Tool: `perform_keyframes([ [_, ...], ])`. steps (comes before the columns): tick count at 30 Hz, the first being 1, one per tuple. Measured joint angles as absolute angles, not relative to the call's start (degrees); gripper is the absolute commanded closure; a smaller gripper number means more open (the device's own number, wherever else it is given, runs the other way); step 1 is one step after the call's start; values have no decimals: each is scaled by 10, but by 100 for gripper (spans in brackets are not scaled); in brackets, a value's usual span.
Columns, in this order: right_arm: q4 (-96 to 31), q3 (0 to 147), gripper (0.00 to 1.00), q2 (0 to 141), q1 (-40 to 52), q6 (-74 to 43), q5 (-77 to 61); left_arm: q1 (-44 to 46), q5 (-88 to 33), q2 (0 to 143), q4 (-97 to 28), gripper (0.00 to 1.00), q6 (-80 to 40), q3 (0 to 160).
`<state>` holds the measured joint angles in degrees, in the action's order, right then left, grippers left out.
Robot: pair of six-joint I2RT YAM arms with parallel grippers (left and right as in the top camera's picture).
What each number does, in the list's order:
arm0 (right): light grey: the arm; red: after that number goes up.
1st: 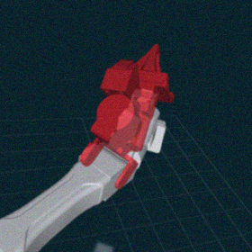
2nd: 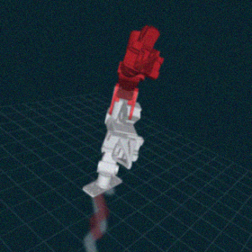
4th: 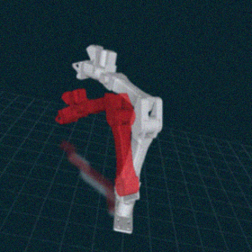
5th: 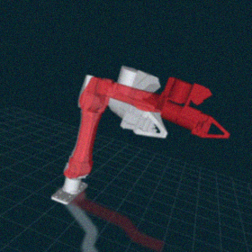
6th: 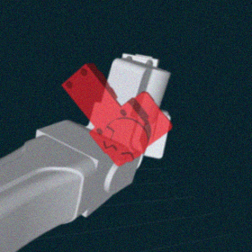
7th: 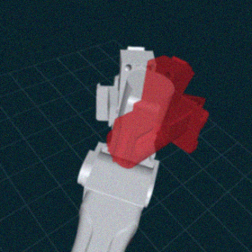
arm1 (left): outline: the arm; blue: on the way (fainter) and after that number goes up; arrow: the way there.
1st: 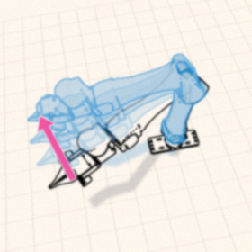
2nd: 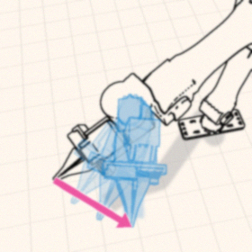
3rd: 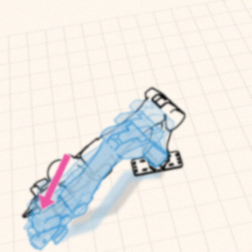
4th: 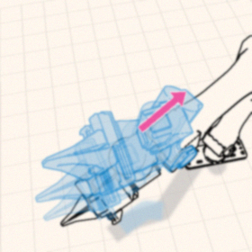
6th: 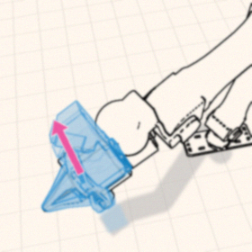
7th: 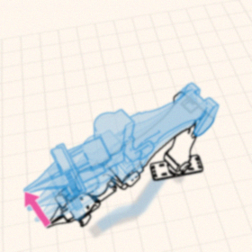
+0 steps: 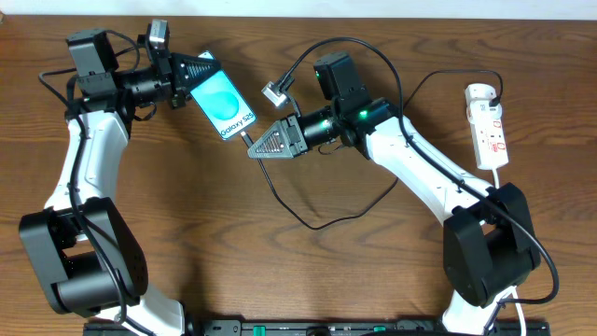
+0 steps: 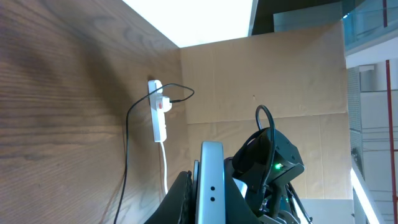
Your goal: Plug charger to phone and switch on socket
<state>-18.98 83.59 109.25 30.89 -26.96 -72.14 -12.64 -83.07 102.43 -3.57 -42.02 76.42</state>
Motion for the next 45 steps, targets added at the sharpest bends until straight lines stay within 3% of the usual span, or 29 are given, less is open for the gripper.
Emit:
perform_keyframes([
  [45, -176, 836, 99, 1093, 309, -270, -724, -126, -832, 1024, -36, 93, -420, 764],
])
